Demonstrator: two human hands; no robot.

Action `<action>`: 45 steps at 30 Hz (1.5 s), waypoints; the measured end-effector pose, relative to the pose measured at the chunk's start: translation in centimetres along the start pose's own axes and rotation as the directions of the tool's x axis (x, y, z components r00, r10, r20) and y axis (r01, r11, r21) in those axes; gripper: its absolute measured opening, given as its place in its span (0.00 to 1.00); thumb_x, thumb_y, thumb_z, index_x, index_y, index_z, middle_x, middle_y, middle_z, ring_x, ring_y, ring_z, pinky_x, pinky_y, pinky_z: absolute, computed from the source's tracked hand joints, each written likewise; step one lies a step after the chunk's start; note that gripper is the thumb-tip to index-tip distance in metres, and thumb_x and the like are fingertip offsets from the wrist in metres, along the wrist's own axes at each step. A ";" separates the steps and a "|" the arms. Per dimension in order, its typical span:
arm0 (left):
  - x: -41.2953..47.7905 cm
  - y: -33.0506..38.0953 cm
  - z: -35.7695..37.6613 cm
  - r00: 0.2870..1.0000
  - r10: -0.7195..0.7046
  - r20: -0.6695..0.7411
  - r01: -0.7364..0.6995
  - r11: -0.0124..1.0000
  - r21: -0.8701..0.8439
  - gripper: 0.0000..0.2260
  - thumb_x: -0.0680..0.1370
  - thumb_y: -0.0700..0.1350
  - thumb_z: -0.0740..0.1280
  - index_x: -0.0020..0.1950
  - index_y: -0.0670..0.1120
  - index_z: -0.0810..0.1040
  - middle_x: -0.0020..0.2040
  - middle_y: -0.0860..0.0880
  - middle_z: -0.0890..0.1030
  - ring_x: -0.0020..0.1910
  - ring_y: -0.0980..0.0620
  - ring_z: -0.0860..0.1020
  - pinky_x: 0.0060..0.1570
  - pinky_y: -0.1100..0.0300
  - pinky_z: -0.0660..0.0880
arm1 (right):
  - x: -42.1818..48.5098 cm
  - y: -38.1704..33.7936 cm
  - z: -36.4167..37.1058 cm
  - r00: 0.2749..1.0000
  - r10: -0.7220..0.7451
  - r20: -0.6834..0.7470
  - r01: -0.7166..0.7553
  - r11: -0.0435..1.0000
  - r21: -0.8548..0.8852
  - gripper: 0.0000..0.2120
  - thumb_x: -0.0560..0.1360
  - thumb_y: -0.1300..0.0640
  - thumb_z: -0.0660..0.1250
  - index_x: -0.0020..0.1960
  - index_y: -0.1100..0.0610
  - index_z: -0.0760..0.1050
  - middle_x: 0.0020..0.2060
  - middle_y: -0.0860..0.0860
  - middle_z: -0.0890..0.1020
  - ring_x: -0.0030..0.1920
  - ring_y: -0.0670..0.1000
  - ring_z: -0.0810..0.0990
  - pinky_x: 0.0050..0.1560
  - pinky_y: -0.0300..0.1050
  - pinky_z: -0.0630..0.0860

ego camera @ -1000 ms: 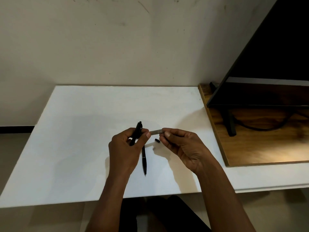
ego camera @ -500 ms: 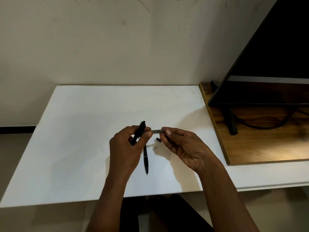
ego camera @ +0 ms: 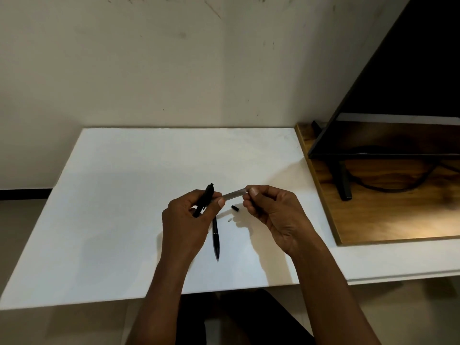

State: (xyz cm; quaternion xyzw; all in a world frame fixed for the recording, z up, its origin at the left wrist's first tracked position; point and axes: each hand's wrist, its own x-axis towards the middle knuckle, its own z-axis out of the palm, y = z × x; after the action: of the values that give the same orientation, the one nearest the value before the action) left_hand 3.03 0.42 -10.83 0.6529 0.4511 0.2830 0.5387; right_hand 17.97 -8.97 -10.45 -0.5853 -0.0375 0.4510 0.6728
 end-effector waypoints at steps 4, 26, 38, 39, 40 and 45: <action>-0.1 0.0 0.1 0.997 0.002 0.074 -0.007 0.998 0.065 0.02 0.74 0.47 0.75 0.46 0.50 0.85 0.37 0.50 0.84 0.23 0.57 0.76 0.25 0.71 0.71 | 0.1 0.0 0.1 0.992 -0.121 -0.023 0.119 0.990 -0.071 0.07 0.77 0.63 0.69 0.53 0.65 0.82 0.41 0.58 0.85 0.41 0.51 0.83 0.46 0.41 0.82; -0.4 -0.8 0.1 0.975 -0.136 0.174 0.141 0.990 -0.017 0.02 0.73 0.49 0.75 0.41 0.53 0.85 0.37 0.48 0.84 0.21 0.56 0.73 0.27 0.67 0.71 | -0.1 -1.5 -1.8 0.977 -0.105 -0.184 0.116 0.992 0.049 0.07 0.78 0.63 0.68 0.54 0.61 0.82 0.43 0.56 0.87 0.41 0.50 0.85 0.45 0.43 0.82; -0.4 -1.0 0.5 0.976 -0.146 0.160 0.136 0.988 0.070 0.04 0.72 0.50 0.76 0.44 0.52 0.85 0.40 0.50 0.84 0.35 0.54 0.77 0.26 0.70 0.71 | -0.7 -0.7 0.2 0.998 0.044 0.047 -0.034 0.979 -0.202 0.09 0.72 0.66 0.74 0.52 0.67 0.82 0.40 0.62 0.85 0.33 0.50 0.81 0.37 0.39 0.79; -0.3 -1.1 0.5 0.976 -0.144 0.166 0.133 0.988 0.077 0.05 0.72 0.51 0.76 0.44 0.52 0.85 0.40 0.51 0.84 0.37 0.53 0.78 0.29 0.68 0.72 | -0.7 -0.7 0.1 0.998 0.048 0.044 -0.038 0.978 -0.203 0.09 0.72 0.66 0.74 0.52 0.67 0.82 0.39 0.62 0.85 0.33 0.50 0.80 0.37 0.39 0.79; -0.3 -1.1 0.6 0.974 -0.143 0.175 0.130 0.988 0.083 0.05 0.72 0.51 0.76 0.44 0.52 0.86 0.40 0.52 0.84 0.38 0.53 0.78 0.32 0.65 0.74 | -0.7 -0.7 0.1 0.997 0.053 0.048 -0.042 0.977 -0.211 0.08 0.72 0.66 0.73 0.52 0.67 0.83 0.38 0.61 0.84 0.33 0.49 0.80 0.37 0.39 0.79; -0.2 -1.2 0.8 0.965 -0.146 0.217 0.127 0.987 0.102 0.03 0.71 0.52 0.76 0.43 0.55 0.86 0.41 0.55 0.85 0.45 0.56 0.81 0.44 0.54 0.79 | -0.8 -0.9 -0.2 0.995 0.069 0.069 -0.049 0.965 -0.258 0.07 0.73 0.65 0.73 0.50 0.67 0.84 0.38 0.60 0.83 0.34 0.49 0.80 0.37 0.38 0.79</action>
State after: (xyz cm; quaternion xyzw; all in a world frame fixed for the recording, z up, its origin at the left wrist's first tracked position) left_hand 3.30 -0.15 -12.14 0.6709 0.4435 0.1499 0.5751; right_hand 18.15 -9.51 -9.39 -0.6502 -0.1038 0.4846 0.5759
